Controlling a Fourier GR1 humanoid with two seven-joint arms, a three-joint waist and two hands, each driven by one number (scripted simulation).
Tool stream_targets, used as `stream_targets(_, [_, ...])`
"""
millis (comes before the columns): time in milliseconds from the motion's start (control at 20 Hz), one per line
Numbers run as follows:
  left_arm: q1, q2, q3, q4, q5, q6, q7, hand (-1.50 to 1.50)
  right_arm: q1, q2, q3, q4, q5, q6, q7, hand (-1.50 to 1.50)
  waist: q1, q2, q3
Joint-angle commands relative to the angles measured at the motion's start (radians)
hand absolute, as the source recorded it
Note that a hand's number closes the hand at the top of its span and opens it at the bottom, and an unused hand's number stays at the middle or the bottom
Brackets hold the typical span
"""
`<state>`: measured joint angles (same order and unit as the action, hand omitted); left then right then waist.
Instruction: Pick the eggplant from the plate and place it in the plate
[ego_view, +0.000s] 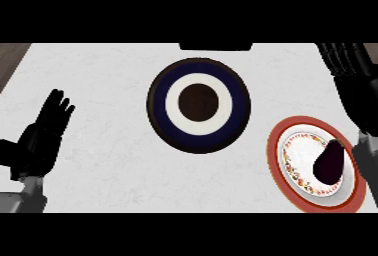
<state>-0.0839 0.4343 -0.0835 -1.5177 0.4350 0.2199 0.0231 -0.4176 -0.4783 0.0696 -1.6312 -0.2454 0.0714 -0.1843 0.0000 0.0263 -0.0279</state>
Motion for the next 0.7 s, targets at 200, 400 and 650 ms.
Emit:
stream_targets(200, [0.020, 0.031, -0.053, 0.025, -0.104, -0.023, -0.071, 0.00, 0.078, 0.100, -0.234, 0.295, -0.016, -0.377, 0.217, 1.50, -0.013, 0.000, 0.029])
stream_targets(400, [0.051, 0.044, -0.052, 0.041, -0.105, -0.036, -0.075, 0.00, 0.186, -0.013, -0.291, 0.391, 0.243, -0.652, 0.228, -1.50, -0.052, 0.002, 0.023])
stream_targets(650, [0.026, 0.024, -0.095, 0.087, -0.139, -0.070, -0.108, 0.00, 0.184, 0.210, -0.207, 0.428, 0.439, -1.030, 0.176, -1.50, 0.002, -0.018, 0.026])
